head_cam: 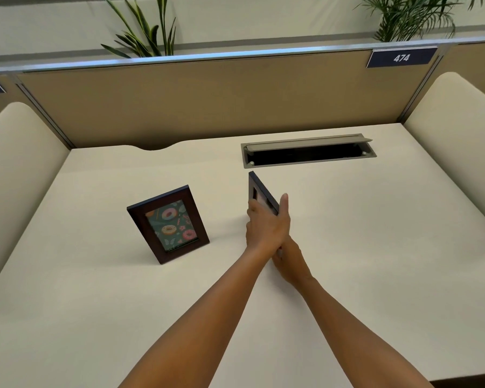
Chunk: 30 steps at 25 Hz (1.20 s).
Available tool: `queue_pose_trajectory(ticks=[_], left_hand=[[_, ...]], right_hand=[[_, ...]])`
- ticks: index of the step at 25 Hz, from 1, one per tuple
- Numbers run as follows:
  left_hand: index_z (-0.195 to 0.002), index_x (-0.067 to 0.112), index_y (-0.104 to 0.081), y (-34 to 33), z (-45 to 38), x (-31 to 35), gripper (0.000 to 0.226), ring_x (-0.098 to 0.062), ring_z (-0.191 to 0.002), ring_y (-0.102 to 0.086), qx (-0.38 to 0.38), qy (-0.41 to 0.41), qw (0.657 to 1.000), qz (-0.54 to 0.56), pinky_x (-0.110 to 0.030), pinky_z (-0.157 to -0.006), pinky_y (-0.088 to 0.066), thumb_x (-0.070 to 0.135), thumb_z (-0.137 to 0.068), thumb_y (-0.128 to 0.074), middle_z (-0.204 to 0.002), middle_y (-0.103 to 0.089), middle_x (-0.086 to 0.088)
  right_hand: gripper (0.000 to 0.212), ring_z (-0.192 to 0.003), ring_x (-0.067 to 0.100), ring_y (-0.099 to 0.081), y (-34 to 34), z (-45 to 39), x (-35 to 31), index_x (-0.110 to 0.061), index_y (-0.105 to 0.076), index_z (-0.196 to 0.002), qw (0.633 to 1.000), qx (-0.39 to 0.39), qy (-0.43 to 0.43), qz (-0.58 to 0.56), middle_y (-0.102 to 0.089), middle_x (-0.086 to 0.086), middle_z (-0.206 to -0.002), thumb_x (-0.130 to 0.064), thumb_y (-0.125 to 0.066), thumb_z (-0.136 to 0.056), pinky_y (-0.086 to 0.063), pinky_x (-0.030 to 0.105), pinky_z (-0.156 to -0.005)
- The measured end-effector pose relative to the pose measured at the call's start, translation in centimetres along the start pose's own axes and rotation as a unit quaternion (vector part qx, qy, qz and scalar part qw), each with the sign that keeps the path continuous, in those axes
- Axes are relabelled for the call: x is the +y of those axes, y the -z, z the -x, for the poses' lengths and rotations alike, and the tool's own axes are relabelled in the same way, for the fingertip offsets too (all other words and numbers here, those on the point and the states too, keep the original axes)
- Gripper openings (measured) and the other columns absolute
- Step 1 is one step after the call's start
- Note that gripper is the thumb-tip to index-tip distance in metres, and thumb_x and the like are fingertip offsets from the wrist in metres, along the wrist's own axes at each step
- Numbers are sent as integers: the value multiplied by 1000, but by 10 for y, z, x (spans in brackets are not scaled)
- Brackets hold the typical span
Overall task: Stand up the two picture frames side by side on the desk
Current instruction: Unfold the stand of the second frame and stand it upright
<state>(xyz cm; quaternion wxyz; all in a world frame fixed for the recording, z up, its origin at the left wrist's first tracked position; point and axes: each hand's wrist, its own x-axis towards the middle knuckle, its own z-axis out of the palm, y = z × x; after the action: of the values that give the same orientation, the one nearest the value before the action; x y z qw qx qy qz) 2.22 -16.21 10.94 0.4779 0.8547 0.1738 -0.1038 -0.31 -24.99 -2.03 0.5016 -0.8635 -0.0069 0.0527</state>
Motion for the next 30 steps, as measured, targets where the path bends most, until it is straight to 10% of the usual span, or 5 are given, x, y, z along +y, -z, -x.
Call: queue_pose_trajectory(ticks=[11,17,30], left_hand=[[-151,23,-29,25,-54,-69,68,-26,-140,-41,-13,-45,995,84,-37,-107,-38,64,-97,-35,-158,-28,-2],[-120,22,-50,29,-60,-75,49,-16,-101,-57,-62,-40,994,84,-19,-67,-42,62,-101,-29,-118,-61,2],[-93,13,-56,26,-61,-88,50,-6,-74,-56,-5,-42,998,45,-22,-56,-38,59,-100,-37,-83,-60,8]], right_hand=[[45,-114,21,-61,49,-22,14,-8,-48,-136,999,-48,-6,-11,-60,4,-128,3,-56,-93,-49,31,-99],[44,-111,19,-62,55,-30,18,-12,-48,-136,996,-81,-17,-23,-60,0,-125,-3,-57,-95,-51,28,-96],[53,-113,20,-61,49,-35,25,-12,-49,-134,991,-73,-43,-103,-61,4,-128,-13,-73,-86,-52,34,-98]])
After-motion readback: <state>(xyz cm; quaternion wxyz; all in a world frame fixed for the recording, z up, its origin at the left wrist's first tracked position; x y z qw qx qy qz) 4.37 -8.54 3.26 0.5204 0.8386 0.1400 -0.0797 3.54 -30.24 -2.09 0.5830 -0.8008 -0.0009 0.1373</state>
